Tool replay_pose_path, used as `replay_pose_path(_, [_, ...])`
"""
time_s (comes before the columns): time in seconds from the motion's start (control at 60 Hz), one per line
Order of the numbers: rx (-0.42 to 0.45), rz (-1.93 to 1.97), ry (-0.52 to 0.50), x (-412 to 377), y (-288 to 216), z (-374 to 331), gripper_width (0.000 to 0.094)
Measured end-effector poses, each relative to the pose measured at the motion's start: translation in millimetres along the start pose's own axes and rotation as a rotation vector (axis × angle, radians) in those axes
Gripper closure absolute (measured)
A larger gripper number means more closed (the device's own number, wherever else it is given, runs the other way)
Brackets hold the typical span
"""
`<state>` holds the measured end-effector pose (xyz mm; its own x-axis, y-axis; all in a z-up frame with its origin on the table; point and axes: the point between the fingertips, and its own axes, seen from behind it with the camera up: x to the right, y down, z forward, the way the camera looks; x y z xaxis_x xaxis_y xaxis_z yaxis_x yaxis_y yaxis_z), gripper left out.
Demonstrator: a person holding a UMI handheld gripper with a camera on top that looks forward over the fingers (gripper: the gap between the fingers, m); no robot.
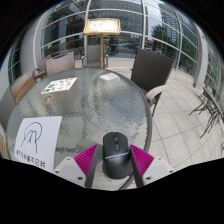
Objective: Arrange mouse
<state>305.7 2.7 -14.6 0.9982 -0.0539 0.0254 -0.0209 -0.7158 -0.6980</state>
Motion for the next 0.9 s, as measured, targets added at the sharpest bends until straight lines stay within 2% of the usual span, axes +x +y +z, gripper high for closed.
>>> replay_pose_path(0.033, [-0.001,0.010,-0.002,-1,1,0,0.0388])
replay_pose_path(0.067, [-0.008,0.014,-0.006,-4,1,2,0.0492])
replay_pose_path(0.1, [-0.017,0.010,0.002,-4,2,1,0.0502])
replay_pose_path(0.25, [-0.072,0.012,0.046,-5,3,-4,0.0678])
replay_pose_path(0.35, [-0.054,0.055,0.050,-15,-28,-25,0.0679])
replay_pose_path(0.55, [0.192,0.061,0.037,-75,-170,-129,0.0679])
replay_pose_path(0.65, [0.280,0.041,0.007,-126,-214,-170,0.0678])
replay_pose_path(0.783, [0.303,-0.005,-0.069,-210,-227,-180,0.0678])
replay_pose_path(0.9, [0.193,-0.051,-0.120,-268,-179,-131,0.0680])
